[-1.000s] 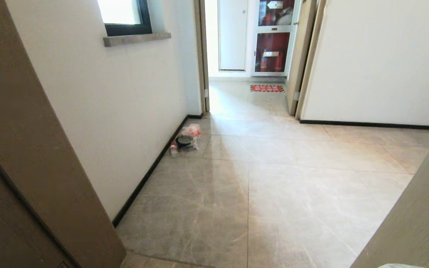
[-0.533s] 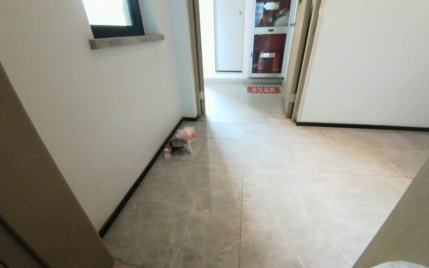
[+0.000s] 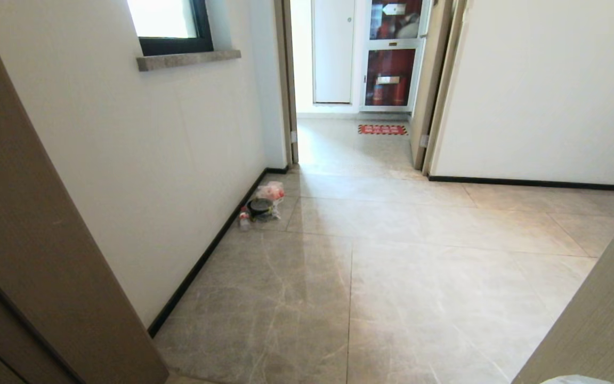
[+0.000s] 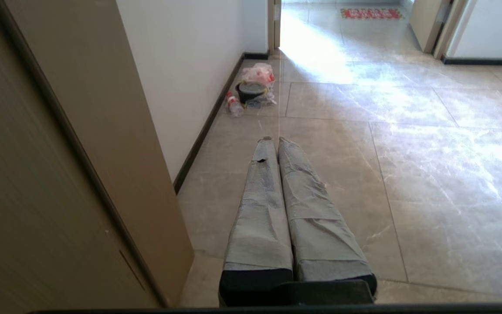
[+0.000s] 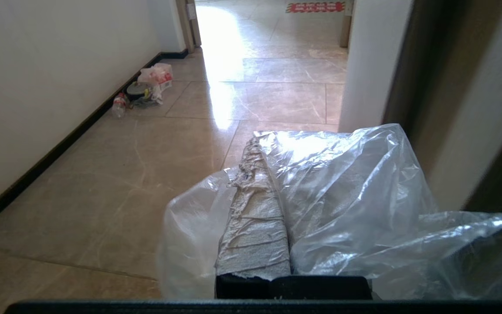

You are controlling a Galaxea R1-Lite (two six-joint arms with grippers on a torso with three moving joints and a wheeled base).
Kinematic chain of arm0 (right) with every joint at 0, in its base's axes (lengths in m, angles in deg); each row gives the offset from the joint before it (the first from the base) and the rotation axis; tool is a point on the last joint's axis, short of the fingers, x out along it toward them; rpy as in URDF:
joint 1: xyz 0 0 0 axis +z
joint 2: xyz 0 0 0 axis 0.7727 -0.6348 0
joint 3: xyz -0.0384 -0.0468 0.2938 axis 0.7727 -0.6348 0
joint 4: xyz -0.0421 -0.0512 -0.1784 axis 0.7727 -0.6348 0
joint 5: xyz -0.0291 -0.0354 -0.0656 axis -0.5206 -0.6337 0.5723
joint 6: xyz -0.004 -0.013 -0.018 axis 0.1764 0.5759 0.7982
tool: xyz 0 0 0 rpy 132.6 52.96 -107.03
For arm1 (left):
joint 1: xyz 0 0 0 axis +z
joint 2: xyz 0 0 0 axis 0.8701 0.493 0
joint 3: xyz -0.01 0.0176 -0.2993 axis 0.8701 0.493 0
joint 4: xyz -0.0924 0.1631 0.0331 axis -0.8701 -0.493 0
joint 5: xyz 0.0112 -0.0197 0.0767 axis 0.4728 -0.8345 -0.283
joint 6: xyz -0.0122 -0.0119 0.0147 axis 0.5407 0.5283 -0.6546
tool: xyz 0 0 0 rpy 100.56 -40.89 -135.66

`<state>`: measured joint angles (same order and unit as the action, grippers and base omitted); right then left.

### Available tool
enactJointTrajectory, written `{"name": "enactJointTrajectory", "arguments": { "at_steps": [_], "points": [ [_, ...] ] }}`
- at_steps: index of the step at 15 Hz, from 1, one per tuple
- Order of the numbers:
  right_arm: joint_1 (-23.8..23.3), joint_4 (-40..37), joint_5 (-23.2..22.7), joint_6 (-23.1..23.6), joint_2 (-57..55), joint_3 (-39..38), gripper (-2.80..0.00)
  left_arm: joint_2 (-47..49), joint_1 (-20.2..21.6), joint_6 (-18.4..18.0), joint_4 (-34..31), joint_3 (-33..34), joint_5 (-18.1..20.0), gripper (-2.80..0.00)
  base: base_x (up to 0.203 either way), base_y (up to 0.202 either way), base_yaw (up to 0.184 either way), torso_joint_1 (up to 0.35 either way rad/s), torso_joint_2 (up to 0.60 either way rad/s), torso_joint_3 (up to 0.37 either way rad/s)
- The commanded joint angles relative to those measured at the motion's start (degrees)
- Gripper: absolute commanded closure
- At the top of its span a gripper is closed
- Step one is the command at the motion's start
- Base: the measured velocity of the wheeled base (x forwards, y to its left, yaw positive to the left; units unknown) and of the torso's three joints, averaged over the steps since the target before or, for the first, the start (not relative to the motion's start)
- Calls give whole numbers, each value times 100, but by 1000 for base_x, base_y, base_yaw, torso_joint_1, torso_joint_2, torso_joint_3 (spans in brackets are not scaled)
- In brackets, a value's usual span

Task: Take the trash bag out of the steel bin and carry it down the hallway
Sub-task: Put the trash bag at the door

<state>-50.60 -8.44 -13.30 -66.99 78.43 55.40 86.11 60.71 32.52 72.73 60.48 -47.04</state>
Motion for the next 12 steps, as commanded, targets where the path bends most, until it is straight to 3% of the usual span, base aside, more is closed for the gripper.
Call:
{"name": "enactJointTrajectory", "arguments": {
  "at_steps": [1, 7, 12],
  "points": [
    [0, 4, -4, 8, 1, -9, 0, 2, 2, 11, -3, 18, -1, 0, -5, 103, -13, -2, 2, -2],
    [0, 4, -4, 0, 1, -9, 0, 2, 2, 2, -3, 9, -1, 0, 0, 165, 1, 2, 0, 4],
    [0, 4, -4, 0, 1, -9, 0, 2, 2, 2, -3, 9, -1, 0, 0, 10, 1, 0, 1, 0]
  ]
}}
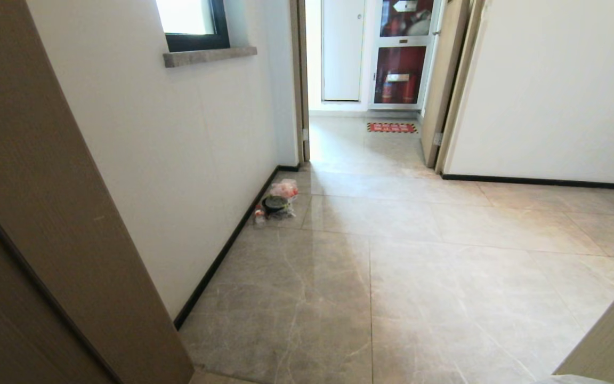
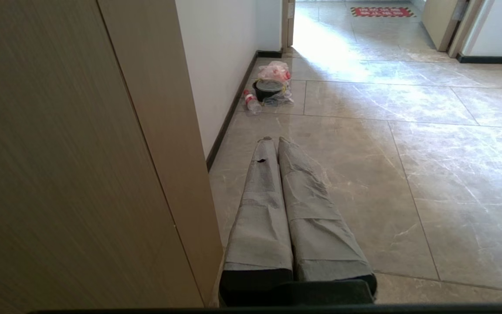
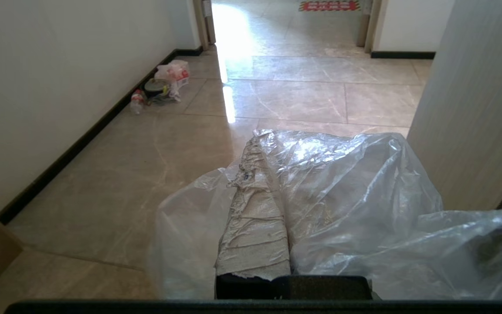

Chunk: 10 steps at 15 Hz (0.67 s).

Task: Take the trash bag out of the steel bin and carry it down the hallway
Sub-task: Put the trash bag at the door

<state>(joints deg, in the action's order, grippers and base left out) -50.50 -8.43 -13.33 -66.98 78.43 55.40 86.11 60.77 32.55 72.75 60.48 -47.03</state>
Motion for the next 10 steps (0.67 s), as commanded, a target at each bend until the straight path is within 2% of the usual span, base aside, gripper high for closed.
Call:
{"name": "enactJointTrajectory", "arguments": {
  "at_steps": [1, 4, 10],
  "points": [
    [-10, 2, -1, -1, 1, -9, 0, 2, -4, 0, -5, 9, -1, 0, 0, 0, 0, 0, 0, 0],
    [-10, 2, 7, -1, 1, -9, 0, 2, -4, 0, -5, 17, -1, 0, 39, 0, 1, 2, -1, 0],
    [-10, 2, -1, -1, 1, -9, 0, 2, -4, 9, -5, 10, -1, 0, 187, 0, 0, 2, 5, 1]
  ]
}}
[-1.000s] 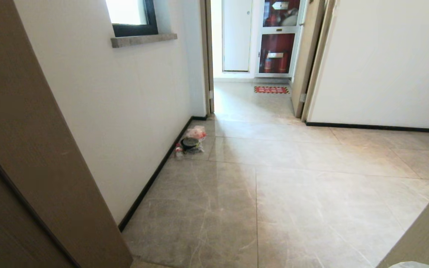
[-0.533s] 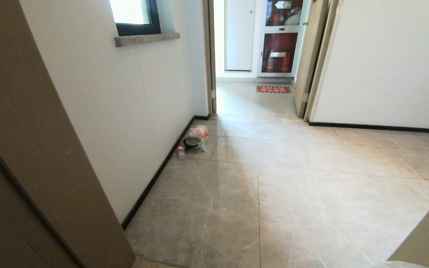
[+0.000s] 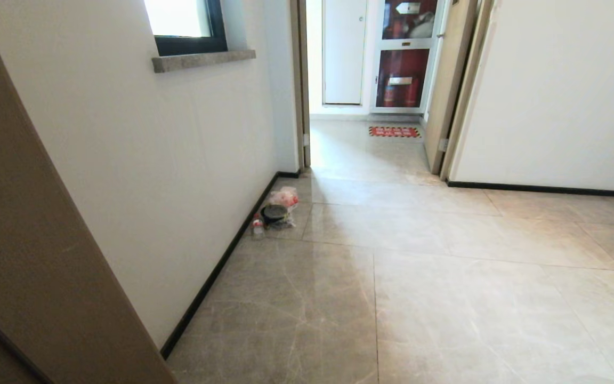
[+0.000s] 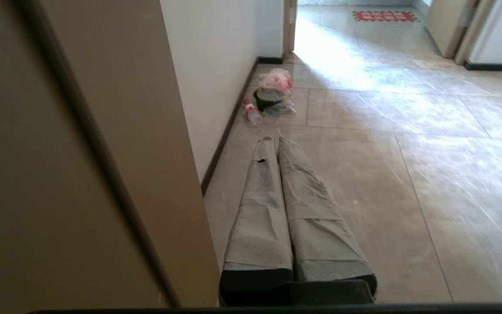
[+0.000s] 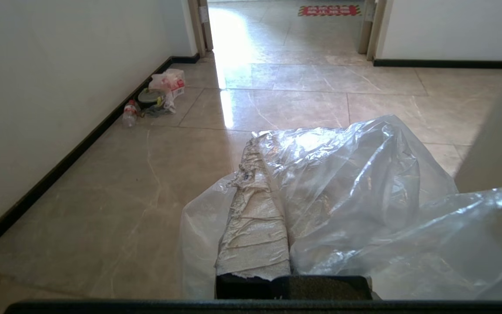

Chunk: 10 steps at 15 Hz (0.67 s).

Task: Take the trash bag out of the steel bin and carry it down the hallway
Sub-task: Put the trash bag at the door

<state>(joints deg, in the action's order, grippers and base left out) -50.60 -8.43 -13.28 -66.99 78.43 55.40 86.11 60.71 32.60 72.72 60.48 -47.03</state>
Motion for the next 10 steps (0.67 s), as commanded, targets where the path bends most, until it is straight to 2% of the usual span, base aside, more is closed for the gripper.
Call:
{"name": "enactJointTrajectory", "arguments": {
  "at_steps": [1, 10],
  "points": [
    [0, 2, 0, 0, 1, -9, 0, 2, 2, 4, -2, 9, -1, 0, 190, 0, 1, -1, 4, 1],
    [0, -6, 2, 0, 1, -9, 0, 2, 2, 4, -2, 9, -1, 0, 194, 0, 1, 1, 3, 1]
  ]
}}
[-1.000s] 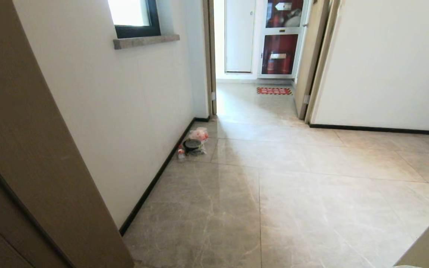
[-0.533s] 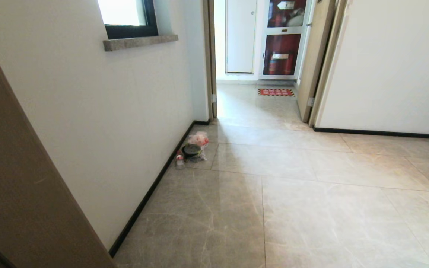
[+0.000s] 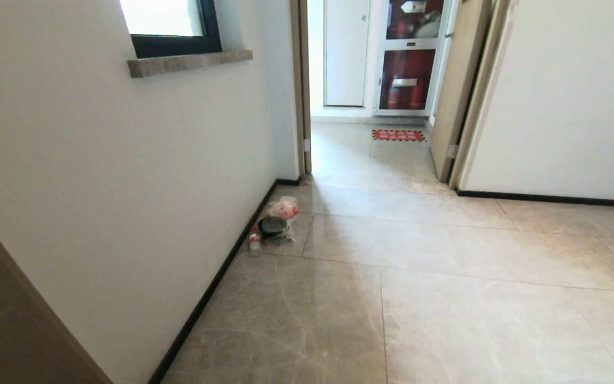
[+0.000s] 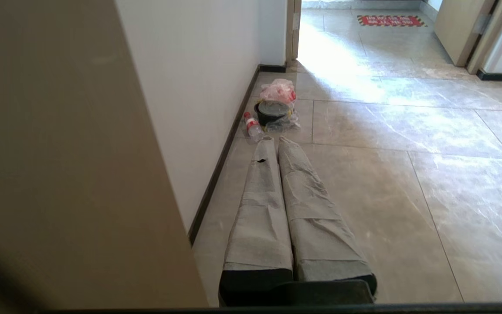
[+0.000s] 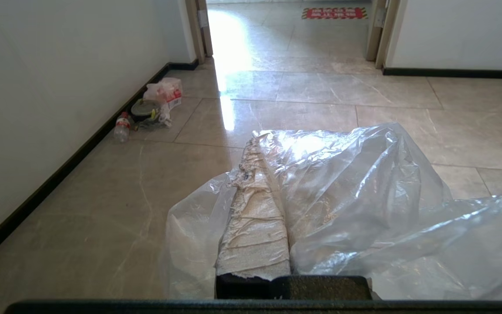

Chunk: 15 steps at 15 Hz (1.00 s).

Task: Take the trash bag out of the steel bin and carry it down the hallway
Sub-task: Put the trash bag at the door

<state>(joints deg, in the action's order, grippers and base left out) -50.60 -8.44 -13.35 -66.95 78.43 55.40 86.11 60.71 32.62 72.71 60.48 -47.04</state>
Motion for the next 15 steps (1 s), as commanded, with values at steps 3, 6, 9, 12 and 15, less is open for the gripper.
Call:
{"name": "enactJointTrajectory", "arguments": {
  "at_steps": [3, 6, 9, 12, 15],
  "points": [
    [0, -5, 1, 5, 1, -9, 0, 2, 2, 1, -1, 10, 0, 0, 192, 0, 0, 5, 0, 2],
    [0, 4, 11, -30, 1, -9, 0, 2, 2, -7, -1, 17, 0, 0, 204, 0, 1, 5, 3, 1],
    [0, 4, 10, -29, 1, -9, 0, 2, 2, -7, -1, 9, 0, 0, 196, 0, 0, 3, 3, 3],
    [0, 4, 10, -21, 1, -9, 0, 2, 2, -7, -1, 18, 0, 0, 194, 0, 0, 2, 1, 3],
    [0, -5, 10, -4, 1, -9, 0, 2, 2, 1, -1, 16, 0, 0, 194, 0, 0, 1, 2, 4]
  ]
}}
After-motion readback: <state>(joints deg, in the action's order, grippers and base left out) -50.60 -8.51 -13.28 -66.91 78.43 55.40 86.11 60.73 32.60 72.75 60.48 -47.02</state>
